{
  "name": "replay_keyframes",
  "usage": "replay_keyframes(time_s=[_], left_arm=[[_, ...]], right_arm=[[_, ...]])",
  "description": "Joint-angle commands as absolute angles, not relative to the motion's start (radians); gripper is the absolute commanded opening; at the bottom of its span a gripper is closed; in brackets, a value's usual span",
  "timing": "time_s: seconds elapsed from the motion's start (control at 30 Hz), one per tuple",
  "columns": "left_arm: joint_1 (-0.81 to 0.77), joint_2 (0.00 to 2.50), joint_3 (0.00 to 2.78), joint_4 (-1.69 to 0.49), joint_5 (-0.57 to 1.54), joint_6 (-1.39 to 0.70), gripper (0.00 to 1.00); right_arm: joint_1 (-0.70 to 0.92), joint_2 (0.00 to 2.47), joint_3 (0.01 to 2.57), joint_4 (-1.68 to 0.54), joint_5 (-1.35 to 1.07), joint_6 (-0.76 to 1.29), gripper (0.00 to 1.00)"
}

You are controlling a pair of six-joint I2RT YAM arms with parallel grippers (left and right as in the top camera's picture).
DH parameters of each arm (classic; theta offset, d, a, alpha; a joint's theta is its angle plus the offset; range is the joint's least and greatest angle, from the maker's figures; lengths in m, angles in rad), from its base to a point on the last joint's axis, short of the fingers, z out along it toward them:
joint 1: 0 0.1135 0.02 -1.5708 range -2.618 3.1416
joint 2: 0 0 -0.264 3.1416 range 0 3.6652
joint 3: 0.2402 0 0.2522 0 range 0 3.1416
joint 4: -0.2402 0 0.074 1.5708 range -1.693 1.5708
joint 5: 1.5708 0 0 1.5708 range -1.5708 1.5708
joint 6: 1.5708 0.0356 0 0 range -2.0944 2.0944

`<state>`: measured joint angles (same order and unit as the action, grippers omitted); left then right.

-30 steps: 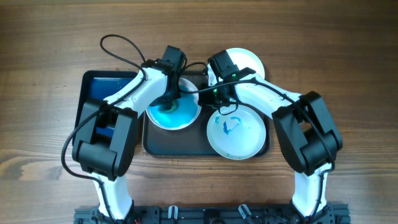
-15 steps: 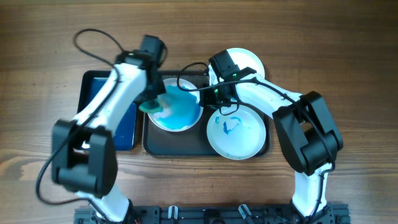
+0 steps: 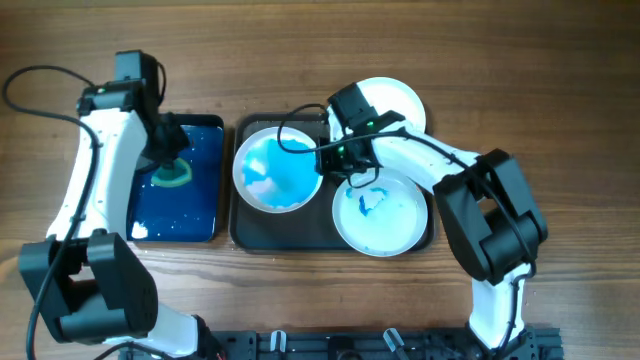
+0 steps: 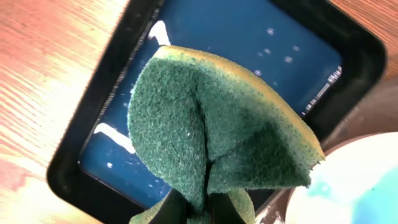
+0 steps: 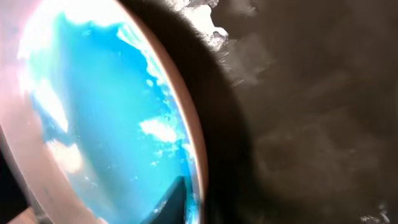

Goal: Clean dirty plates on tray and stack at the side
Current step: 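Move the sponge back over the blue water tray, then lift the cleaned plate with the right gripper and carry it right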

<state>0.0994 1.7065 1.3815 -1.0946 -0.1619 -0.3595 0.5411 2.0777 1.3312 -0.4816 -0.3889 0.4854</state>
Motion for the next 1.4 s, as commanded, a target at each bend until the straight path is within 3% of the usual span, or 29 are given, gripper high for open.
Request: replay_keyframes(time_s=[0.0, 0.5, 0.8, 1.37], left_arm=[[0.108, 1.682, 1.401, -1.087, -0.153, -0.344, 0.04], [0.108, 1.682, 1.393, -1.074, -0.121, -0.344, 0.04], [0.108, 1.682, 1.393, -1.061, -0.093, -0.344, 0.04], [0.108, 1.682, 1.392, -1.061, -0.093, -0.344, 0.04]], right_arm=[[0.551, 2.104, 1.337, -0.484, -0.347, 0.519, 0.04], [0.641, 1.858, 1.444, -0.773, 0.22, 0.442, 0.04], [0.774, 1.855, 1.611, -0.986, 0.558, 0.444, 0.04], [1.134, 1.855, 1.629, -0.999, 1.453, 0.366, 0.04]])
